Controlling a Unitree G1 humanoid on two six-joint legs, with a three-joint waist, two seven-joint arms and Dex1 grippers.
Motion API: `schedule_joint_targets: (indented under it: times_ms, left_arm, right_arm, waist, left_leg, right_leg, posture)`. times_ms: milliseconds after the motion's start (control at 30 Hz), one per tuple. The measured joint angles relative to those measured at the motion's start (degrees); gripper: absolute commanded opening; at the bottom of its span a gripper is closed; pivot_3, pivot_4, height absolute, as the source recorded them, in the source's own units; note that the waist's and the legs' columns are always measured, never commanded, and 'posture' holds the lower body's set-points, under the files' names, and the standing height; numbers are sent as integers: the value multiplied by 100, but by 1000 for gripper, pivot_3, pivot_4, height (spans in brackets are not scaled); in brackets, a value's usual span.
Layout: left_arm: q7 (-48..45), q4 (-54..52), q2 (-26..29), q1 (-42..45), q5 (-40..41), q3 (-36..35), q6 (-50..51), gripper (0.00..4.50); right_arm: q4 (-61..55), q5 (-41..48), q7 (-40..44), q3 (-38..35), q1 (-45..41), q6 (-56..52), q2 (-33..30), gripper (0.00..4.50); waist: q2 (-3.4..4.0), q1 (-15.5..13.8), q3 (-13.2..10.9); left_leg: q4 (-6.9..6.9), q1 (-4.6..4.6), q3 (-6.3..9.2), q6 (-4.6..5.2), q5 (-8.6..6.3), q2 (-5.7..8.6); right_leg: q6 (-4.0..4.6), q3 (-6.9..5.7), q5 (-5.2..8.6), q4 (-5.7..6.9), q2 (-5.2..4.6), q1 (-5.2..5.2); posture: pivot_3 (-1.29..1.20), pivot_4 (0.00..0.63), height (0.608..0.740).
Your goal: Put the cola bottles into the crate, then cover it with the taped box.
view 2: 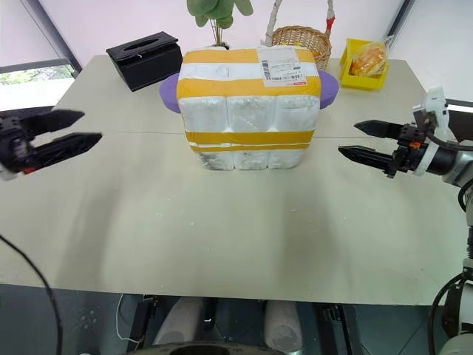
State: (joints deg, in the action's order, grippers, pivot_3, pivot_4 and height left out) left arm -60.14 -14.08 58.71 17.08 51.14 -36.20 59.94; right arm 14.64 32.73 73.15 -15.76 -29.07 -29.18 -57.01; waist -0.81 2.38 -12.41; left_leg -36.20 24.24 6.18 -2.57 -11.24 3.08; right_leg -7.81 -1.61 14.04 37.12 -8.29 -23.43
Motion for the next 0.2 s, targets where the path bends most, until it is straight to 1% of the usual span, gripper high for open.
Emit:
schedule_joint_targets:
  times_ms: [67,200]
  left_arm:
    - [-247,74,145,-200,73,-6,47,4443]
    - [-409,229,300,-156,7,180,-211,4443]
  right_arm:
    - [44,-41,70,0,2,23,-1,4500]
    - [25,-48,224,5,64,9,-17,4500]
  waist:
    - [1,0,0]
    - [1,-12,0]
  left_leg:
    - [0,-6,-1,-1,-1,-2]
    - [2,-5,-1,-2,-1,-7]
  right_leg:
    - [15,2,7,-1,2,2]
    - [25,4,9,-6,5,2]
  posture:
    - [0,150,740]
    - [0,150,740]
